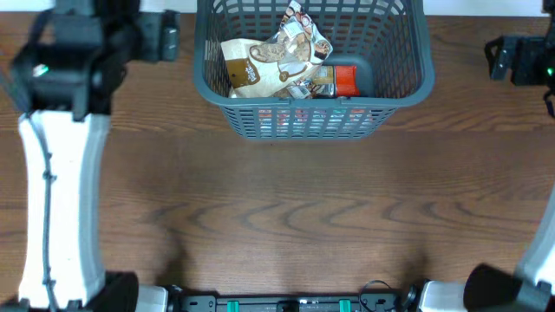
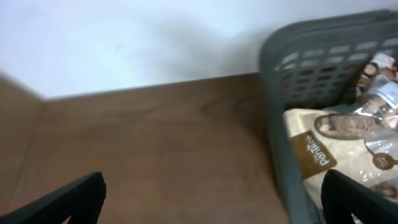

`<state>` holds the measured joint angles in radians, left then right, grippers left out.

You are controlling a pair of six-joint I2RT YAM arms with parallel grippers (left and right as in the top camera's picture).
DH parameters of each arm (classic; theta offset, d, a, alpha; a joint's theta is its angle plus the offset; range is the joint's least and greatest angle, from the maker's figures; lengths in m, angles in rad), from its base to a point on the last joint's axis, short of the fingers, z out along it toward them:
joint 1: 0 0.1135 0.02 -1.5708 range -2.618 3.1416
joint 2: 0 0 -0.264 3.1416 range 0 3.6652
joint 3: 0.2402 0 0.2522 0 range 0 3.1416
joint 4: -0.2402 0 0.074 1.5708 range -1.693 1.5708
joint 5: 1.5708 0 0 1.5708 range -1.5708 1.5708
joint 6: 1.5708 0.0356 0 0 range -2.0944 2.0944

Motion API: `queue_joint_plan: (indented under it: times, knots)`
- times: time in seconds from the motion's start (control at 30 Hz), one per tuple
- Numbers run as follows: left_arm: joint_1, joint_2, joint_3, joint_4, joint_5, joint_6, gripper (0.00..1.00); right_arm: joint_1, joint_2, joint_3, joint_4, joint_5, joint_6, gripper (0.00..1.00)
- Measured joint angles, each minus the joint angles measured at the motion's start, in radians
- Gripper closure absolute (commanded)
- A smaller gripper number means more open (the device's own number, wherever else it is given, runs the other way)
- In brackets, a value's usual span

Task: Pack container
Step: 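Open left gripper and withdraw it from the basket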

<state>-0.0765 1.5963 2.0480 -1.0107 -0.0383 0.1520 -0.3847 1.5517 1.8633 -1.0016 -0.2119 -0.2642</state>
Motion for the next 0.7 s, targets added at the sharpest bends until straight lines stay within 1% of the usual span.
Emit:
queue_joint_plan:
  times: [0.07,0.13,0.37,0.47,0.57,0.7]
  knots:
    - [0.016,-0.054,-0.037,0.000,0.001,-0.016,0.01,0.000,-0.071,-0.055,0.005,0.010,0.008,0.01]
    - [0.023,-0.122,-0.111,0.022,0.001,-0.024,0.01,0.000,-0.156,-0.150,0.027,0.019,0.013,0.01]
    - [0.024,-0.394,-0.486,0.157,0.005,-0.044,0.01,0.000,-0.479,-0.539,0.087,0.030,0.026,0.01]
    - [0.024,-0.512,-0.649,0.196,0.018,-0.048,0.01,0.000,-0.620,-0.668,0.095,0.030,0.027,0.01]
    - [0.024,-0.622,-0.788,0.226,0.039,-0.047,0.02,0.000,-0.756,-0.776,0.089,0.026,0.025,0.01]
    - [0.024,-0.742,-0.914,0.247,0.062,-0.043,0.01,0.000,-0.892,-0.879,0.073,-0.010,0.021,0.01]
